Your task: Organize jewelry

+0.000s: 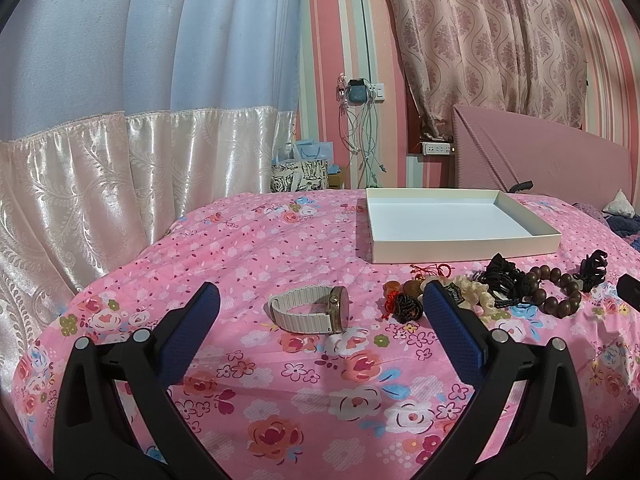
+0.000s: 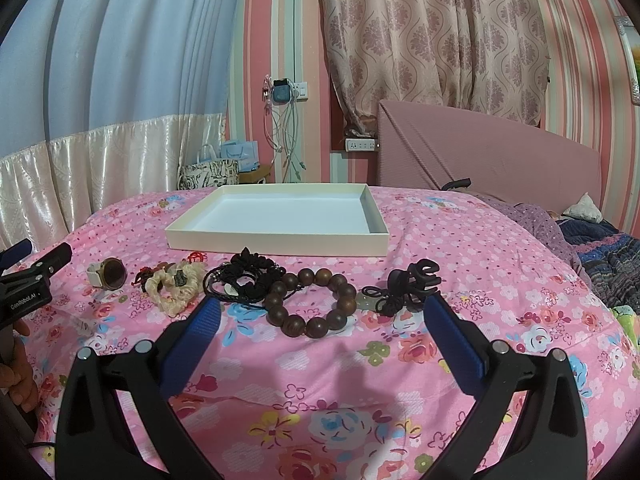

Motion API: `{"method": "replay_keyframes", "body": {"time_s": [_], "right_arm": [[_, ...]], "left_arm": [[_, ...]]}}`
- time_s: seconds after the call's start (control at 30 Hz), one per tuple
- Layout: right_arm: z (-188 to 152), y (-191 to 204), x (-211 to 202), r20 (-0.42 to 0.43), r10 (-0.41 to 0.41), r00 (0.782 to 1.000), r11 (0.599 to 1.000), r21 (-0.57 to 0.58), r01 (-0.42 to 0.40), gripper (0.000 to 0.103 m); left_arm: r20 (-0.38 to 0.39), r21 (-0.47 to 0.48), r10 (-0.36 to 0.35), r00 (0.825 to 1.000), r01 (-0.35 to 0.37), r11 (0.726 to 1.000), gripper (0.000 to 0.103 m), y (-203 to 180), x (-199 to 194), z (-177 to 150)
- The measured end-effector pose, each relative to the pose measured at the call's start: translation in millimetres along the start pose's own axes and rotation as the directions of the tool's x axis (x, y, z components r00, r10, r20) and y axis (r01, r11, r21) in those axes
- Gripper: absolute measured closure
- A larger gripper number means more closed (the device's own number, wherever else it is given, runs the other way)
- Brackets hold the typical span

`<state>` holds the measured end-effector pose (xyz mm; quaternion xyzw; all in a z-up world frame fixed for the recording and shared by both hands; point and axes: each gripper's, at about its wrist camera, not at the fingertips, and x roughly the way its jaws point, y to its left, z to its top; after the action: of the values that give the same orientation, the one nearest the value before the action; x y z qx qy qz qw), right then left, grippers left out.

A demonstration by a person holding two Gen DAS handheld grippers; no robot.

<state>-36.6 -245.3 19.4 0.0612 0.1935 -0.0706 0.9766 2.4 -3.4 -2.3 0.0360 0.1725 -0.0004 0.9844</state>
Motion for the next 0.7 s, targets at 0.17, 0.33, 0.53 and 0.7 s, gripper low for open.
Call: {"method": "replay_keyframes", "body": {"time_s": [0.17,0.33,0.53,0.7], "right_arm": [[0,0,0,-0.001,0.0,1.0,1.0,0.0,0.0,0.002],[-1,0,0,-0.001,0.0,1.0,1.0,0.0,0.0,0.002],[-2,1,2,-0.011,-0.002,1.0,1.0,-0.003,0.002,0.002],[-2,-9,9,-0.051,0.046,0.998,0.999,0.032,-0.044,0.002]], "left_arm": [[0.0,0.0,0.0,1.0,0.0,1.0,0.003,0,0,0],[-0.001,0.001,0.0,1.0,0.0,1.0,0.003,0,0,0],[0.0,0.012,0.002,1.0,-0.002,1.0,0.003,-2,1,-1],[-0.027,0.027,-0.014,1.0,0.014,1.0,0.003,-12,6,0]]}}
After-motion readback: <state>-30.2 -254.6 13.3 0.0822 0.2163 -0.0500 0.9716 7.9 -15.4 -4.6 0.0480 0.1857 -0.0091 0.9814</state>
